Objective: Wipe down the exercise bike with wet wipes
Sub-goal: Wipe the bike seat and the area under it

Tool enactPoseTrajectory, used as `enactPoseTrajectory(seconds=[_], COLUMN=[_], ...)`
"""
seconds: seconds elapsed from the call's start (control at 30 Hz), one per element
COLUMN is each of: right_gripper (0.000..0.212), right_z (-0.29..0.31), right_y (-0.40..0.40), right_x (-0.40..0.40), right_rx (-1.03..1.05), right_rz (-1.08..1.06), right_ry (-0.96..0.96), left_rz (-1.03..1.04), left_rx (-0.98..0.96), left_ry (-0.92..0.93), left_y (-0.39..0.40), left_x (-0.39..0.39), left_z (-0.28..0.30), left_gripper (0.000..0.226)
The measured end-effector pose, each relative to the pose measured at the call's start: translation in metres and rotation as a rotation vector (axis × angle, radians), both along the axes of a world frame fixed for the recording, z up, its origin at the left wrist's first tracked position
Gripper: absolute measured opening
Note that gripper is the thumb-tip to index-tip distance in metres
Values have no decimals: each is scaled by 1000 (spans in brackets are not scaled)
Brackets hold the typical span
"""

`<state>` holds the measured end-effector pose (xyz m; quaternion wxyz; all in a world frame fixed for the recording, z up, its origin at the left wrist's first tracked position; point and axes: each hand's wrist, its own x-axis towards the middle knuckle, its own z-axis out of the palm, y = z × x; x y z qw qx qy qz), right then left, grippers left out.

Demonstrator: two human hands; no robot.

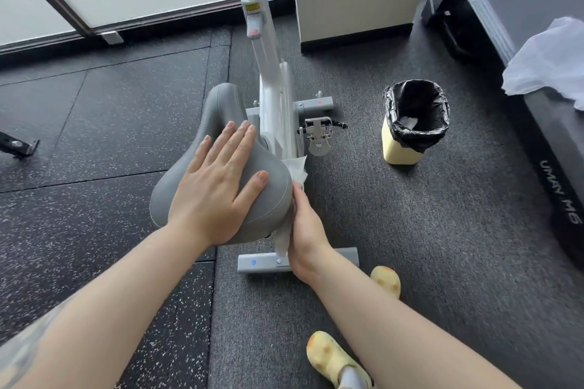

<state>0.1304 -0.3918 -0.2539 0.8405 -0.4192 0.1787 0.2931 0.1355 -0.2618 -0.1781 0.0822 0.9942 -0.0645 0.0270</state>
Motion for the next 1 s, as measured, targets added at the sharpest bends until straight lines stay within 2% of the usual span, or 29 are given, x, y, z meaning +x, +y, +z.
enactPoseTrajectory(seconds=[0.27,0.37,0.47,0.53,0.67,0.77,0.9,1.0], right_gripper=[52,44,51,49,55,48,55,46], right_z=[0,3,12,23,35,42,56,55], right_y=[1,0,7,13,17,19,25,22], right_x=[-5,-7,-20,-24,4,0,-20,6], right_rx=[-231,-200,-87,-86,-222,-352,-430,-500], right_rz=[16,-4,-55,-102,-160,-149,-114,-77], right_ry=[-96,-71,-34,-82,-143,-144,-219,-204], left_rz=[2,4,19,40,195,299,331,349], left_rx=[-2,-2,26,31,-76,-113,-185,-302], left_ry=[6,14,31,61,58,6,-58,-127], left_y=[1,1,0,-1,-17,-29,-32,-35], left_x=[0,0,1,2,6,5,3,0], left_z=[0,0,0,1,-2,-6,-7,-6], left_gripper=[73,73,75,78,77,69,61,54])
